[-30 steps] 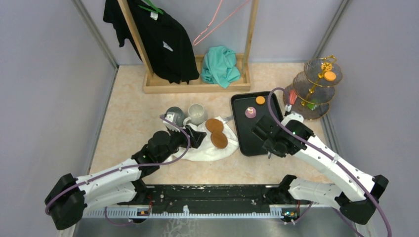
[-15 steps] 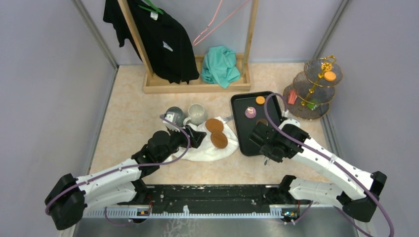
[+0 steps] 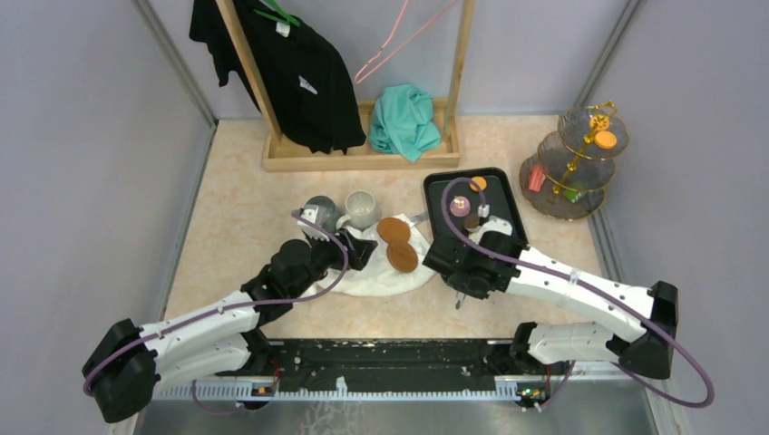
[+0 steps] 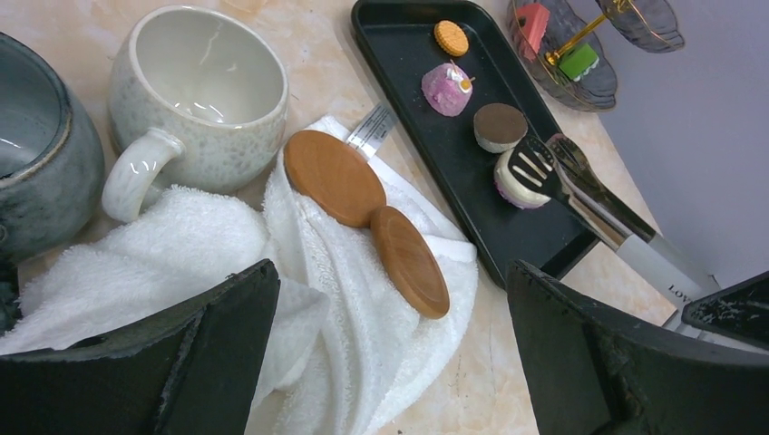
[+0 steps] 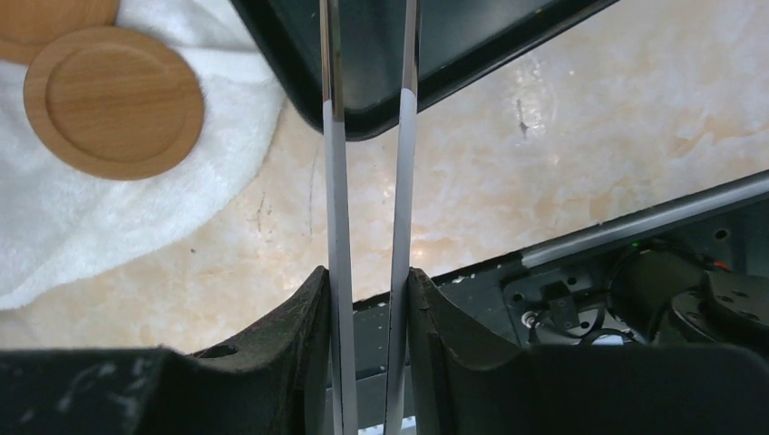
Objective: Serve the afternoon tea
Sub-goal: Adjust the dessert on the tray.
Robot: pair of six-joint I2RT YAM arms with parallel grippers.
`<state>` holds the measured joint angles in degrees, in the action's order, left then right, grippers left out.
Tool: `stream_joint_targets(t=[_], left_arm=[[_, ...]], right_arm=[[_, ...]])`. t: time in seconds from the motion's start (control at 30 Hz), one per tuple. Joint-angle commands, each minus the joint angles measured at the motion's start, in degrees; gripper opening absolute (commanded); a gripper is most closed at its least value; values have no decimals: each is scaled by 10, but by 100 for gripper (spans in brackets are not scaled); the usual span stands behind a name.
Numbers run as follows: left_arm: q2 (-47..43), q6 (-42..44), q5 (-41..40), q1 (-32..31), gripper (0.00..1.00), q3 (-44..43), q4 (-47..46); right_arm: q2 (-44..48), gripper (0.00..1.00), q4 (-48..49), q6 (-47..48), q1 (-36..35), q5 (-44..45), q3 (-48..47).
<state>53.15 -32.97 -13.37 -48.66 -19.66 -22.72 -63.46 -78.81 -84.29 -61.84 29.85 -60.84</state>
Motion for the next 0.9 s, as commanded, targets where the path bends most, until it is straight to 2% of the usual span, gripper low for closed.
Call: stream_joint_targets(t=[0.0,0.33,0.6,0.87], left_arm=[[2,10,-9,4,99,1,-7],[4,18,-33,5,99,-2,5],[30,17,-44,8,99,-11,4],[62,14,-52,8,99,-31,6]], right_arm=[[-32,27,62,-1,-38,6,-39],[-72,28,147,76,-43,35,-52],[-28,28,217,174,15,60,-5],[0,30,212,238,30,99,-14]])
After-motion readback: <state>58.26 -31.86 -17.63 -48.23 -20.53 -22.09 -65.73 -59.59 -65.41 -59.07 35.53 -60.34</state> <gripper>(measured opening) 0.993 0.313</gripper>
